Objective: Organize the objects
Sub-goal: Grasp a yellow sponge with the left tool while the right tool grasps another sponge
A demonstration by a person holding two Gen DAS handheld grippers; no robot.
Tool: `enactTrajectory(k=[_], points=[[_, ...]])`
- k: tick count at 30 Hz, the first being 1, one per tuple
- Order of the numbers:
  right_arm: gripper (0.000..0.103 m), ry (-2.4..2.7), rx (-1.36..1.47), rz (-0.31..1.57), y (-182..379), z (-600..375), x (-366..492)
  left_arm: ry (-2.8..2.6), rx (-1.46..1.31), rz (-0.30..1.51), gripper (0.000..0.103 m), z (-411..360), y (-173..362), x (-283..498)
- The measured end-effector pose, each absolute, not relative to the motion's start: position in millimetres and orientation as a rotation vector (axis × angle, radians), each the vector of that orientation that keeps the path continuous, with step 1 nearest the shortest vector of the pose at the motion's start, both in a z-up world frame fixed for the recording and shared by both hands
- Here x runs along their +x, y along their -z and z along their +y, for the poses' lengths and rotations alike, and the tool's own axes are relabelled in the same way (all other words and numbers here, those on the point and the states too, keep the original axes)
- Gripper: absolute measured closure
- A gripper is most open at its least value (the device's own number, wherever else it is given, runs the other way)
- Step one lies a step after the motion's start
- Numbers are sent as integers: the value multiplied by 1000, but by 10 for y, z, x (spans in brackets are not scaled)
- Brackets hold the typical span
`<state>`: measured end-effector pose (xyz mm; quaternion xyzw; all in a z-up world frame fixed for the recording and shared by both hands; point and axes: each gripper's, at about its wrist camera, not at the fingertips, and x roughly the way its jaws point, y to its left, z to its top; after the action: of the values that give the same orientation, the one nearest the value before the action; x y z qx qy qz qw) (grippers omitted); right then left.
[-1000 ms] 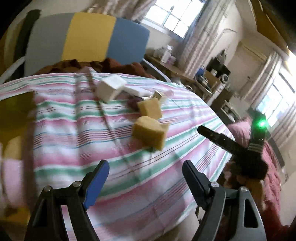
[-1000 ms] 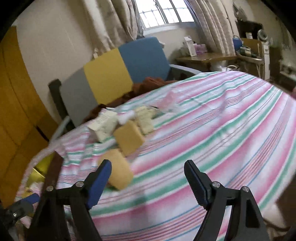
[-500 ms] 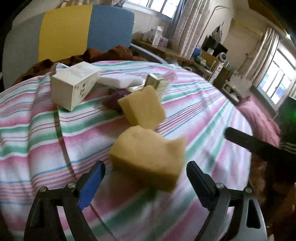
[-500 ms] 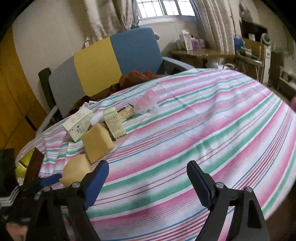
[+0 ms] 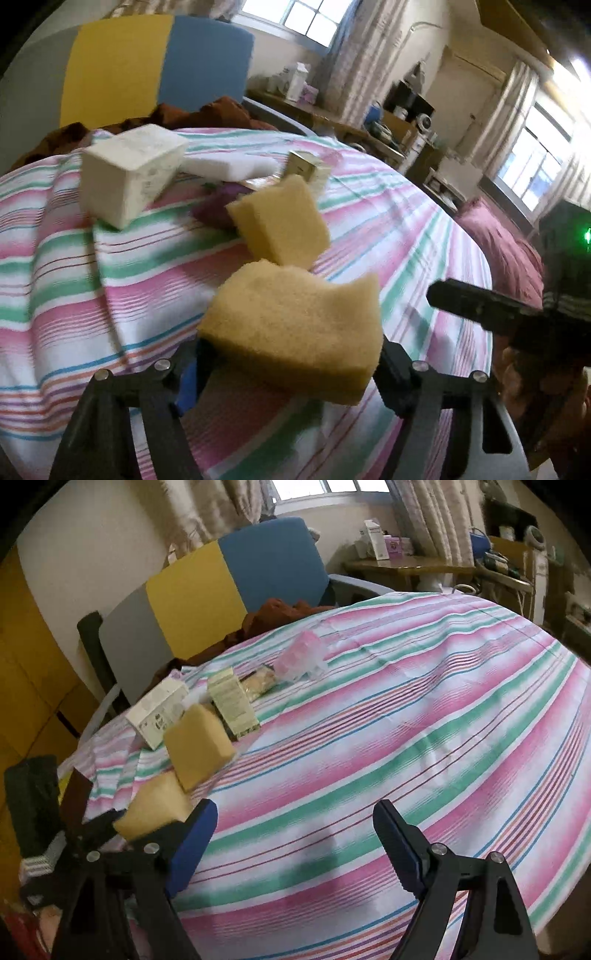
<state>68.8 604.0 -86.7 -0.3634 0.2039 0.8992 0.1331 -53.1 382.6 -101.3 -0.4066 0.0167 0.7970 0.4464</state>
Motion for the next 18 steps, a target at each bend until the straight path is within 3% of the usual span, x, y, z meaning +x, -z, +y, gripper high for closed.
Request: enactTrajectory(k=[7, 15, 17, 18], points=[[15, -2696, -1030, 431, 827, 5767, 535, -2102, -994, -101, 28, 3338, 1048, -654], [12, -2775, -975, 262, 868, 5423, -181, -2174, -998, -116, 28, 3208, 1083, -690], [15, -2776, -1025, 230, 934, 5382, -345, -2179, -997, -106, 28, 3231, 1086, -687], [23, -2766, -1052, 232, 963, 5377, -413, -2180, -997, -102, 28, 3240, 1087, -684]])
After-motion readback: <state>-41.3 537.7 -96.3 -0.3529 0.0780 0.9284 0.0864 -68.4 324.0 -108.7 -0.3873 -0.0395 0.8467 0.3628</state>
